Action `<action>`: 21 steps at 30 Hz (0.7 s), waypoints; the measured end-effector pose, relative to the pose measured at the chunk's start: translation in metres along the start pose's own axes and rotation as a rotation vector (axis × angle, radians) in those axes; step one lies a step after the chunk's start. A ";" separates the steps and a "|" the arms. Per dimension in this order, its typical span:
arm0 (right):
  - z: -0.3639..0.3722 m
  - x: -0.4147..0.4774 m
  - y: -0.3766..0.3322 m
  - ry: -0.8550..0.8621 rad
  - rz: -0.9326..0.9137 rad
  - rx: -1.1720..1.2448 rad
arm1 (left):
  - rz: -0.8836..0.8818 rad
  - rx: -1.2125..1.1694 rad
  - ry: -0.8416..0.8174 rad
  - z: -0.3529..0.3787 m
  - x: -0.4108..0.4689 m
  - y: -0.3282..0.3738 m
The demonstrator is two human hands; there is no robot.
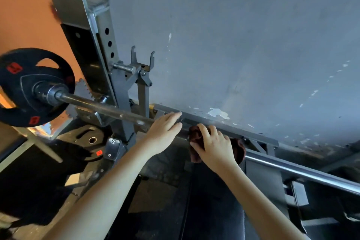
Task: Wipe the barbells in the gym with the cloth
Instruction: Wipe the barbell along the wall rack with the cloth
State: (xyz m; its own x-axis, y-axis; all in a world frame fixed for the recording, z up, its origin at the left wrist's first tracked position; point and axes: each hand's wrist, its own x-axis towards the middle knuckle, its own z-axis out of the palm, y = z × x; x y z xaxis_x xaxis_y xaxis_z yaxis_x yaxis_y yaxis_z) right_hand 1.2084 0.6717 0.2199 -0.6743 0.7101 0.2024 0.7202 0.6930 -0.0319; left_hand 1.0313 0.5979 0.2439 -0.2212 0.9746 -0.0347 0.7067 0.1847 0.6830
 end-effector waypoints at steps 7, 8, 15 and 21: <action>-0.002 0.013 -0.028 -0.052 -0.023 0.023 | 0.042 0.332 0.089 -0.076 -0.009 -0.043; 0.000 0.005 -0.023 -0.020 -0.046 0.000 | 0.025 0.382 0.091 -0.083 -0.008 -0.054; 0.007 0.033 -0.058 -0.033 0.024 0.007 | -0.089 0.594 0.021 -0.099 -0.013 -0.132; 0.008 0.040 -0.073 -0.072 -0.097 0.000 | -0.033 0.575 0.053 -0.097 -0.014 -0.143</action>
State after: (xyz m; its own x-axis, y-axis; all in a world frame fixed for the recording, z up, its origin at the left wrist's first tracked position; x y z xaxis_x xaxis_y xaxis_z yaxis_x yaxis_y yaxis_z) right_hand 1.1274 0.6508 0.2222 -0.7507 0.6470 0.1338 0.6512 0.7588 -0.0155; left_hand 0.8680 0.5451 0.2176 -0.2723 0.9622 -0.0030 0.9472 0.2686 0.1750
